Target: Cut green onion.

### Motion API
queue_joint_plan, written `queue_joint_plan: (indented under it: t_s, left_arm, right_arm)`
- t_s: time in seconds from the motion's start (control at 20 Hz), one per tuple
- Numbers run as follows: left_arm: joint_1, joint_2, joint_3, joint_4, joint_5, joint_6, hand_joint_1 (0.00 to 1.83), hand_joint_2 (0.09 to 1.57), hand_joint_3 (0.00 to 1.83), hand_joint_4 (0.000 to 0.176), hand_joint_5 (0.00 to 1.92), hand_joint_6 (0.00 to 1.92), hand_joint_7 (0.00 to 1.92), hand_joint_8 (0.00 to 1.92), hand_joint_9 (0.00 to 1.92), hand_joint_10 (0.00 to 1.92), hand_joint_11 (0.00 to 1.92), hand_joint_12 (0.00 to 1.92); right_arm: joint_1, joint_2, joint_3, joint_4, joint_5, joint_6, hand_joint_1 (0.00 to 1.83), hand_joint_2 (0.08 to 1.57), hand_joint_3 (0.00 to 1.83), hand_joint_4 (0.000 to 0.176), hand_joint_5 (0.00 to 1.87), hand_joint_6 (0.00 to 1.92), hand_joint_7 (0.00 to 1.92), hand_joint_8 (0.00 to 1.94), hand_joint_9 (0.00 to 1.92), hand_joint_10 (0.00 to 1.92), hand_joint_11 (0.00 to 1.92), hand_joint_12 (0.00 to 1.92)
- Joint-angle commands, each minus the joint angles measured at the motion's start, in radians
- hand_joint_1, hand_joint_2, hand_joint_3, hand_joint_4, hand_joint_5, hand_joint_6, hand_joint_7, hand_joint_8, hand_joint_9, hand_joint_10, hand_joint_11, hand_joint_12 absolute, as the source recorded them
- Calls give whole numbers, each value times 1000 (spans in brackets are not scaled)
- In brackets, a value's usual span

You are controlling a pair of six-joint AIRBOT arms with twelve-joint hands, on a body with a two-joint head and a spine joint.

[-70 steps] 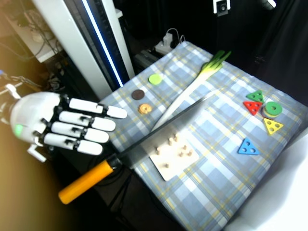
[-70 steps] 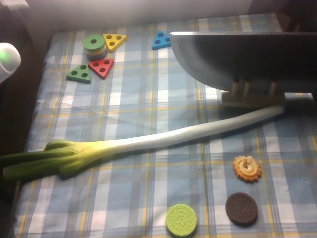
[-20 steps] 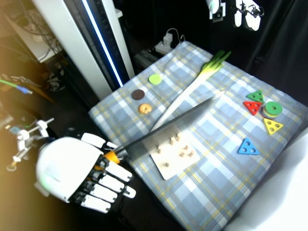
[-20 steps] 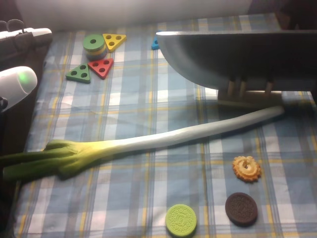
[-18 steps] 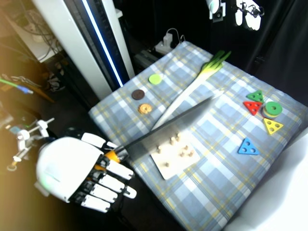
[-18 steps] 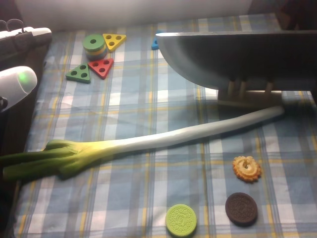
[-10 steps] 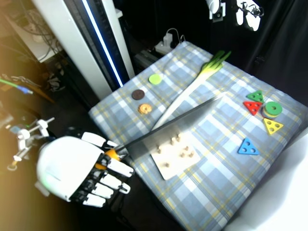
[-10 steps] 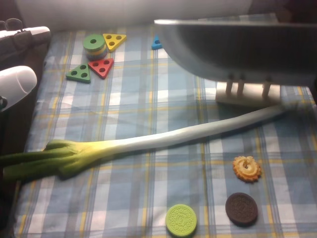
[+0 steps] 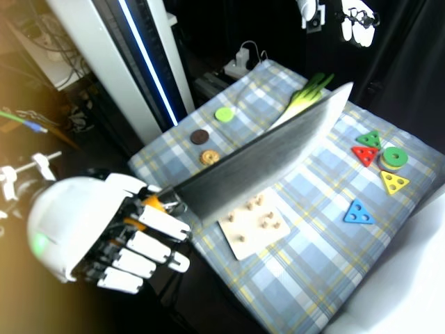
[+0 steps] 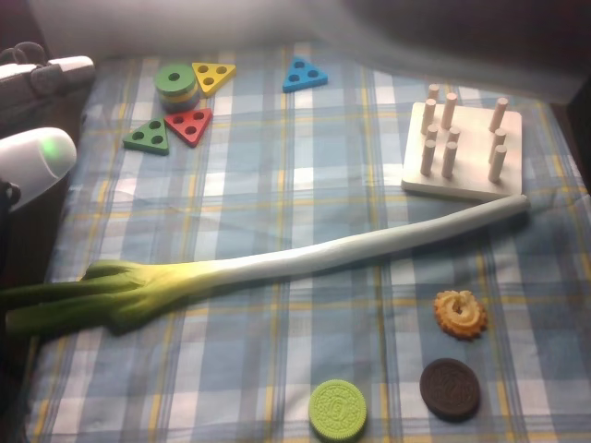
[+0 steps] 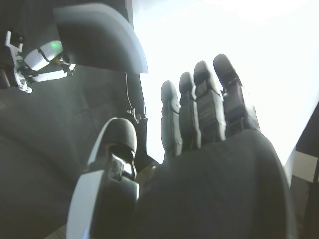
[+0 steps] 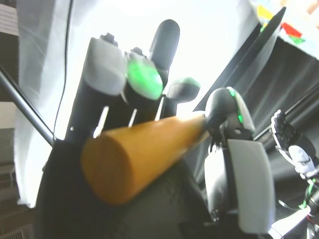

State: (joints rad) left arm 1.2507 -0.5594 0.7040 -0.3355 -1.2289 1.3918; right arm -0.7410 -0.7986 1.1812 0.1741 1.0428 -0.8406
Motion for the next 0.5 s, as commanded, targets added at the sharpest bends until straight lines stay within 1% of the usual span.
queue_joint_plan:
  t_s: [0.0,0.05,0.1,0.15,0.2,0.25,0.3,0.35,0.4,0.45]
  left_arm:
    - [-14,-4,7,21,-86,-4,58,1554,13,0,322,5,349,10,330,11,0,644]
    - [-18,-3,8,38,-70,-3,34,1523,0,19,277,2,339,8,327,6,0,525]
    - [-30,-2,8,59,-41,13,34,1523,0,19,277,2,339,8,327,6,0,525]
    - [-57,-2,4,83,14,63,6,1521,0,0,229,0,343,6,352,10,0,569]
    - [-80,-3,0,96,57,110,0,1519,0,0,166,0,309,1,337,2,0,558]
    - [-119,-8,-7,113,119,170,0,1511,0,0,102,0,250,1,301,0,0,508]
    - [-151,-19,-12,123,162,211,0,1483,0,0,20,0,138,6,211,1,0,355]
    - [-178,-33,-14,131,203,249,0,1467,0,0,3,0,70,2,147,0,0,271]
    - [-201,-51,-14,140,239,280,0,1455,0,0,0,0,13,0,49,5,0,113]
    - [-218,-63,-14,150,271,303,0,1436,0,0,0,0,2,0,9,0,0,22]
  right_arm:
    - [15,10,-4,24,177,11,550,1492,0,67,1007,1921,1286,1941,1382,1921,1407,1921]
    - [15,8,-9,23,186,11,626,1471,0,44,1028,1921,1279,1941,1360,1921,1360,1921]
    - [15,3,-12,22,191,11,626,1471,0,44,1028,1921,1279,1941,1360,1921,1360,1921]
    - [15,-5,-14,20,194,11,631,1465,0,38,1054,1921,1292,1941,1363,1921,1358,1921]
    - [15,-10,-16,18,195,11,609,1466,0,32,1058,1921,1287,1941,1355,1921,1352,1921]
    - [14,-17,-19,17,197,11,612,1468,0,26,1047,1921,1280,1941,1348,1921,1345,1921]
    - [12,-20,-23,16,201,11,613,1457,0,19,1021,1921,1245,1941,1300,1921,1295,1921]
    - [5,-21,-29,16,209,11,627,1429,0,11,1003,1921,1215,1941,1262,1921,1256,1921]
    - [-4,-21,-38,16,218,11,622,1428,0,2,984,1921,1201,1941,1255,1921,1262,1921]
    - [-12,-21,-45,16,224,11,619,1440,0,0,979,1921,1208,1941,1280,1921,1294,1921]
